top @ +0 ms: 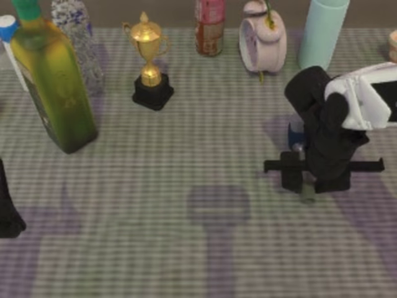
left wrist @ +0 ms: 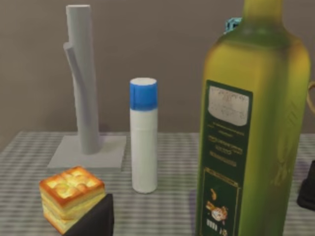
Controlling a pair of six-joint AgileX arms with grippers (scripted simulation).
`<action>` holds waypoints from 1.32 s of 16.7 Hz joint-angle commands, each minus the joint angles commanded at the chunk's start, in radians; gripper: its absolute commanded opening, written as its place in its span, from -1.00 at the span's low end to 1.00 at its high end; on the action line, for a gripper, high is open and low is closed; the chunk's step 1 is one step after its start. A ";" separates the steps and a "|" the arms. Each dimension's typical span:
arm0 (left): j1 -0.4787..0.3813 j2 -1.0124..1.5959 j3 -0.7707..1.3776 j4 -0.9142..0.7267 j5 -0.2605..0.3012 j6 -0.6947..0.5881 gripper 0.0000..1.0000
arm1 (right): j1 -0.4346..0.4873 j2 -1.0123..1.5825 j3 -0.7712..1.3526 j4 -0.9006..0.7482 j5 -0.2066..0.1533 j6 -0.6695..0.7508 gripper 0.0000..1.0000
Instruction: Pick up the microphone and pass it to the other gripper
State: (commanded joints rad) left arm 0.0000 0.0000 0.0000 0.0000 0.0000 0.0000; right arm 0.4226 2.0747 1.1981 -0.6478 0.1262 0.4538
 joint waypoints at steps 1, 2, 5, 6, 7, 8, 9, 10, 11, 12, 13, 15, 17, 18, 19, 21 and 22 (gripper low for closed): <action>0.000 0.000 0.000 0.000 0.000 0.000 1.00 | 0.012 -0.042 0.023 -0.010 -0.046 0.029 -1.00; 0.000 0.000 0.000 0.000 0.000 0.000 1.00 | 0.012 -0.042 0.023 -0.008 -0.046 0.029 -1.00; 0.000 0.000 0.000 0.000 0.000 0.000 1.00 | 0.016 -0.050 0.013 0.054 -0.065 0.008 -1.00; 0.000 0.000 0.000 0.000 0.000 0.000 1.00 | 0.017 -0.057 0.005 0.094 -0.077 -0.006 -1.00; 0.000 0.000 0.000 0.000 0.000 0.000 1.00 | 0.018 -0.067 -0.006 0.144 -0.091 -0.022 -1.00; 0.000 0.000 0.000 0.000 0.000 0.000 1.00 | 0.019 -0.078 -0.020 0.204 -0.108 -0.040 -1.00; 0.000 0.000 0.000 0.000 0.000 0.000 1.00 | 0.019 -0.091 -0.036 0.273 -0.127 -0.060 -1.00; 0.000 0.000 0.000 0.000 0.000 0.000 1.00 | 0.019 -0.105 -0.056 0.350 -0.148 -0.082 -1.00; 0.000 0.000 0.000 0.000 0.000 0.000 1.00 | 0.020 -0.119 -0.078 0.433 -0.170 -0.106 -1.00; 0.000 0.000 0.000 0.000 0.000 0.000 1.00 | 0.020 -0.135 -0.102 0.523 -0.194 -0.132 -1.00; 0.000 0.000 0.000 0.000 0.000 0.000 1.00 | 0.020 -0.152 -0.127 0.618 -0.218 -0.159 -1.00; 0.000 0.000 0.000 0.000 0.000 0.000 1.00 | 0.020 -0.192 -0.183 0.816 -0.268 -0.214 -1.00; 0.000 0.000 0.000 0.000 0.000 0.000 1.00 | 0.019 -0.238 -0.239 1.013 -0.318 -0.270 -1.00; 0.000 0.000 0.000 0.000 0.000 0.000 1.00 | 0.019 -0.262 -0.265 1.105 -0.342 -0.297 -1.00; 0.000 0.000 0.000 0.000 0.000 0.000 1.00 | 0.018 -0.286 -0.289 1.189 -0.364 -0.323 -1.00; 0.000 0.000 0.000 0.000 0.000 0.000 1.00 | 0.017 -0.334 -0.330 1.330 -0.404 -0.370 -1.00; 0.000 0.000 0.000 0.000 0.000 0.000 1.00 | 0.017 -0.357 -0.347 1.383 -0.421 -0.390 -1.00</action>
State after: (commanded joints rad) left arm 0.0000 0.0000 0.0000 0.0000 0.0000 0.0000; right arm 0.4391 1.7174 0.8515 0.7354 -0.2945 0.0637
